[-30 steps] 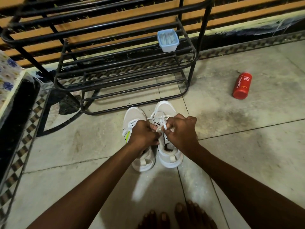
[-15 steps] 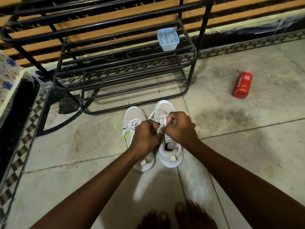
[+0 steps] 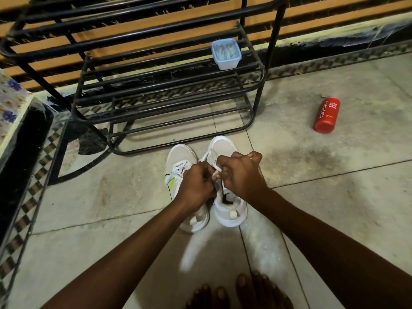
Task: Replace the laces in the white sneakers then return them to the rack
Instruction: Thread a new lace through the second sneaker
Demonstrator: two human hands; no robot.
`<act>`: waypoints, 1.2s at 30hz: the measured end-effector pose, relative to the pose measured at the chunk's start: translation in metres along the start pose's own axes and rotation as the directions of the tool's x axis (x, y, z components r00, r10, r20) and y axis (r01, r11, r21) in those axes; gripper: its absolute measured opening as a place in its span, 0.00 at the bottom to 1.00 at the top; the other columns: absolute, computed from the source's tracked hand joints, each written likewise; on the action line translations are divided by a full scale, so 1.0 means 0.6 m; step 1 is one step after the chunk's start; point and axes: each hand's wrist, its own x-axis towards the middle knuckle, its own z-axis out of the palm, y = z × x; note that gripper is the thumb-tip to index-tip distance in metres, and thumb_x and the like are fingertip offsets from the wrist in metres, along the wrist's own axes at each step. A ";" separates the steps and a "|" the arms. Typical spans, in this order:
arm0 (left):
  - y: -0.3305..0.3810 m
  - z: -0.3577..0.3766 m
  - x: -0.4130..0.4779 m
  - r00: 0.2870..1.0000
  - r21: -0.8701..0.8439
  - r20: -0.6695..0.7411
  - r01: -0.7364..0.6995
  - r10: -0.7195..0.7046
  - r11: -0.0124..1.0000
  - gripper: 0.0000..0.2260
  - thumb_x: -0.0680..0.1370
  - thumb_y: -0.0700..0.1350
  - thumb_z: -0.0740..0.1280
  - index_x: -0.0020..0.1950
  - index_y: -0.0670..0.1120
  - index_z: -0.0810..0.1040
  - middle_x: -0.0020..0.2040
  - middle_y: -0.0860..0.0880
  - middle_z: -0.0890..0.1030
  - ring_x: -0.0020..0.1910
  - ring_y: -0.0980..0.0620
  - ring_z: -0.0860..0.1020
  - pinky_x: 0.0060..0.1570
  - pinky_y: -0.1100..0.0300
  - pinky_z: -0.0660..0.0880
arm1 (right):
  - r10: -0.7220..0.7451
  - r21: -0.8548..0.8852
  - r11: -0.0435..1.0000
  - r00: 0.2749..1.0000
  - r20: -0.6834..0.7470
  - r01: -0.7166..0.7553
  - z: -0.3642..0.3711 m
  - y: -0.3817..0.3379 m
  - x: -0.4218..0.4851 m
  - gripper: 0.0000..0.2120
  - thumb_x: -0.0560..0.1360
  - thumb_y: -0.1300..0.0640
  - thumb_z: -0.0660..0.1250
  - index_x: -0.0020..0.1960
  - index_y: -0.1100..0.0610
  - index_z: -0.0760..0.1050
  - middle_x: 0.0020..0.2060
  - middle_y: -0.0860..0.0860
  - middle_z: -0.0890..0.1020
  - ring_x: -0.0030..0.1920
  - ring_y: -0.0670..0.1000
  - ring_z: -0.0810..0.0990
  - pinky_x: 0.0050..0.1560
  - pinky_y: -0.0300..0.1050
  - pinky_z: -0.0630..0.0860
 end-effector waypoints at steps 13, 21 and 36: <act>-0.005 0.004 0.008 0.996 -0.071 -0.077 0.049 -0.054 0.996 0.08 0.75 0.30 0.70 0.38 0.39 0.79 0.37 0.40 0.81 0.39 0.45 0.81 0.44 0.34 0.82 | 0.186 0.436 0.887 0.982 -0.041 -0.150 0.011 0.007 -0.012 0.04 0.68 0.60 0.76 0.43 0.54 0.83 0.44 0.50 0.80 0.50 0.55 0.76 0.51 0.57 0.74; 0.022 -0.001 0.010 0.998 0.214 -0.053 -0.028 0.040 0.976 0.09 0.75 0.31 0.68 0.41 0.44 0.75 0.40 0.45 0.83 0.41 0.48 0.78 0.44 0.55 0.73 | 0.237 0.441 0.878 0.970 -0.060 -0.187 0.032 0.009 -0.041 0.17 0.67 0.60 0.79 0.54 0.58 0.80 0.46 0.50 0.74 0.44 0.49 0.76 0.45 0.37 0.69; 0.047 -0.029 0.011 0.999 0.184 0.044 0.023 -0.032 0.983 0.09 0.72 0.29 0.61 0.42 0.42 0.74 0.37 0.42 0.82 0.37 0.38 0.84 0.42 0.42 0.83 | 0.303 0.414 0.876 0.950 -0.074 -0.247 0.045 0.018 -0.061 0.12 0.72 0.63 0.76 0.54 0.59 0.79 0.48 0.52 0.77 0.48 0.51 0.77 0.49 0.39 0.72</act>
